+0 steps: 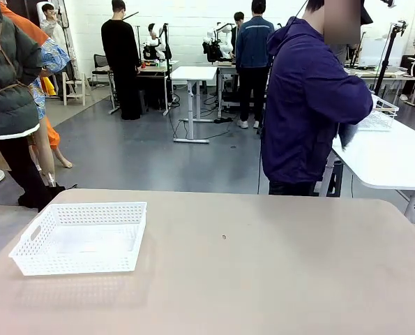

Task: Clean and organize the cups into the basket.
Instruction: Pick up the Organizing basket and move it to the center of the table, then pick up the Reusable plastic cup from the right side of the table and place it inside the Organizing basket.

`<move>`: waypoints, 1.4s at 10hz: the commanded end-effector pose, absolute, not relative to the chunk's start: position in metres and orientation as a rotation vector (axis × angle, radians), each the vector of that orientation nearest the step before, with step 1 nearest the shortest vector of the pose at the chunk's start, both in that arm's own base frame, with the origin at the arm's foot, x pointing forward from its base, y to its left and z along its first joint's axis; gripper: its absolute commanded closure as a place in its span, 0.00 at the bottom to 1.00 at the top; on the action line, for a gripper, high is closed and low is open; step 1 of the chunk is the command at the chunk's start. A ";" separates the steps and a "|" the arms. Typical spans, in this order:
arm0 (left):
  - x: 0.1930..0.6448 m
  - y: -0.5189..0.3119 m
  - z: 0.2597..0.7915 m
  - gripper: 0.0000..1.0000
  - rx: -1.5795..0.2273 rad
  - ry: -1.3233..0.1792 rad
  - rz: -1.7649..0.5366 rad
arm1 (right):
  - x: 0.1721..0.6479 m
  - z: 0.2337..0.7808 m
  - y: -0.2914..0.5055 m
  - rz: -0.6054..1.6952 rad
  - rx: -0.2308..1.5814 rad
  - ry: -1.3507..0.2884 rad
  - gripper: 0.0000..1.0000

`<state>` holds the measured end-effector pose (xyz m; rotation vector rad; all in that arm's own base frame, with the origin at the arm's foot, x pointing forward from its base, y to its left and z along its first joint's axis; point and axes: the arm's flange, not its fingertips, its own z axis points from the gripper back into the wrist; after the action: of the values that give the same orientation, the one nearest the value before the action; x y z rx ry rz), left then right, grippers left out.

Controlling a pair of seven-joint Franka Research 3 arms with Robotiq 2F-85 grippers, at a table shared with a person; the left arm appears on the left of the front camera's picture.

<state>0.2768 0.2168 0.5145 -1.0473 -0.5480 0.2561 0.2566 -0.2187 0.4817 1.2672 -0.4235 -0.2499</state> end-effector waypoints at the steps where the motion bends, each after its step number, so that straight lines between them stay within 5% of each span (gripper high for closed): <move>1: 0.276 0.217 0.515 0.00 -1.057 -0.553 0.253 | 0.257 0.483 -0.219 -0.249 1.266 -0.434 0.00; 14: 0.276 0.217 0.515 0.00 -1.057 -0.553 0.253 | 0.257 0.483 -0.219 -0.249 1.266 -0.434 0.00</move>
<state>0.2768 0.2168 0.5145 -1.0475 -0.5478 0.2560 0.2566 -0.2187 0.4817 1.2671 -0.4236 -0.2499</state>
